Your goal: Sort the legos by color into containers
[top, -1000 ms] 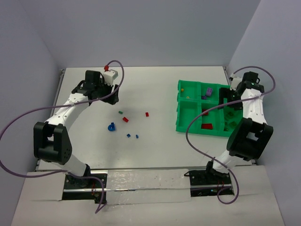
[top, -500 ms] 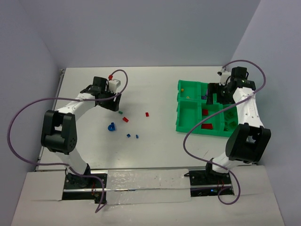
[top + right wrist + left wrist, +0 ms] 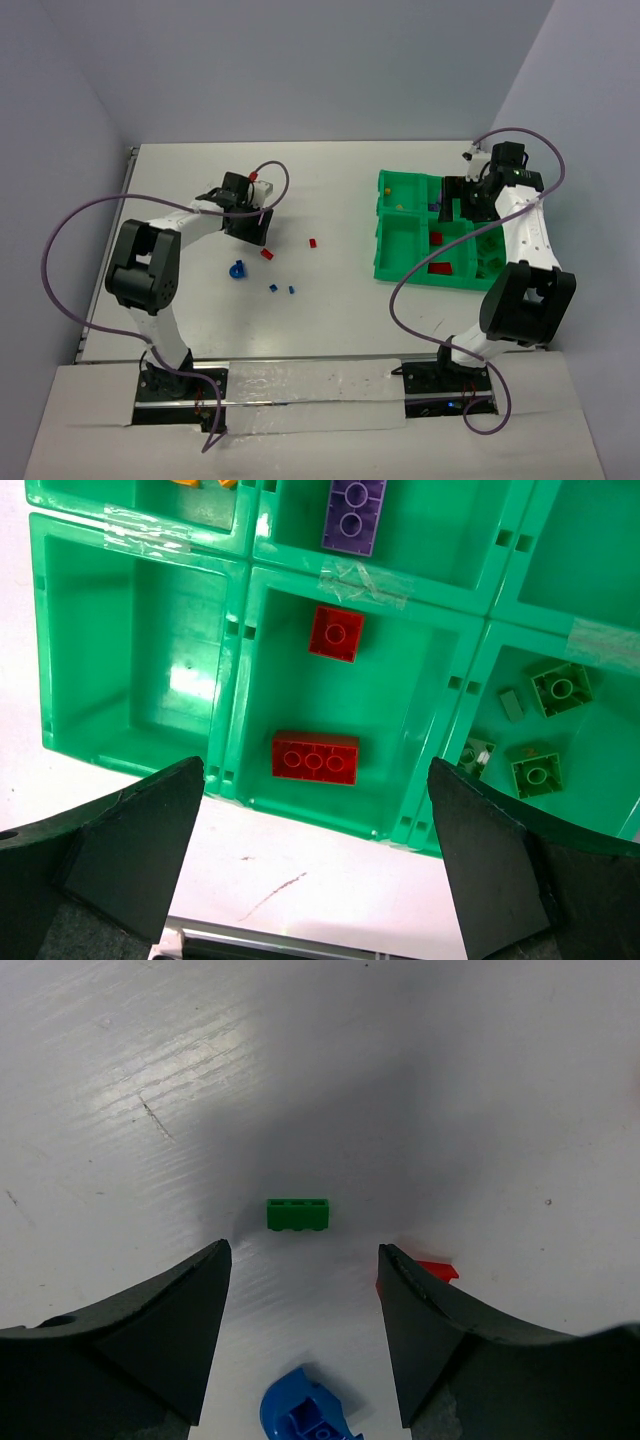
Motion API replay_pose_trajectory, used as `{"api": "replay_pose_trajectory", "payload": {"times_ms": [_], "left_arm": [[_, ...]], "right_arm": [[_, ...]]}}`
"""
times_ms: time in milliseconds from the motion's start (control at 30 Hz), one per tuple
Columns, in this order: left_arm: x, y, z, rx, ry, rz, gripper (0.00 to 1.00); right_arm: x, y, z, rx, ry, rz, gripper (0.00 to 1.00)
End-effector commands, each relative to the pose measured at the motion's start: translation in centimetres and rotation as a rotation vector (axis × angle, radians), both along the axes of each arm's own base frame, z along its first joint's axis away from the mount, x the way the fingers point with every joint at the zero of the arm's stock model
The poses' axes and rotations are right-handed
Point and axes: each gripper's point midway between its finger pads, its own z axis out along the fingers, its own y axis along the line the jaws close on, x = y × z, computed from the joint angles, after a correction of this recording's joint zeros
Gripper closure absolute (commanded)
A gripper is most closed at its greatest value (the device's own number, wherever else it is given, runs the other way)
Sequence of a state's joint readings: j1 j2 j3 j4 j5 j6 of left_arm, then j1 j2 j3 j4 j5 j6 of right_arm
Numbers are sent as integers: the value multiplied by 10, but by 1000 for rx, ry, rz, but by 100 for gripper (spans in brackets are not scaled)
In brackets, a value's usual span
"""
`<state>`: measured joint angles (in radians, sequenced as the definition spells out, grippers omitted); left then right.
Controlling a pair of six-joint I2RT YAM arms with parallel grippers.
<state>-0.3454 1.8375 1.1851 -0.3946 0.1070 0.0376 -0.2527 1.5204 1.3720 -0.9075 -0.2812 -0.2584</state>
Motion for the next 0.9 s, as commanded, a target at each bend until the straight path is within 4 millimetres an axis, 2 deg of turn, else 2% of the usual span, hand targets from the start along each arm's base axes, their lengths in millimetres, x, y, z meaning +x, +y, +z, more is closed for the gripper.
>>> {"api": "replay_pose_trajectory", "payload": {"times_ms": [0, 133, 433, 867], "left_arm": [[13, -7, 7, -17, -45, 13, 30], [18, -8, 3, -7, -49, -4, 30], [21, -11, -5, 2, -43, -25, 41], [12, -18, -9, 21, -29, -35, 54]], "right_arm": [[2, 3, 5, 8, -8, 9, 0], [2, 6, 4, 21, -4, 13, 0], [2, 5, 2, 18, 3, 14, 0], [4, 7, 1, 33, 13, 18, 0]]}}
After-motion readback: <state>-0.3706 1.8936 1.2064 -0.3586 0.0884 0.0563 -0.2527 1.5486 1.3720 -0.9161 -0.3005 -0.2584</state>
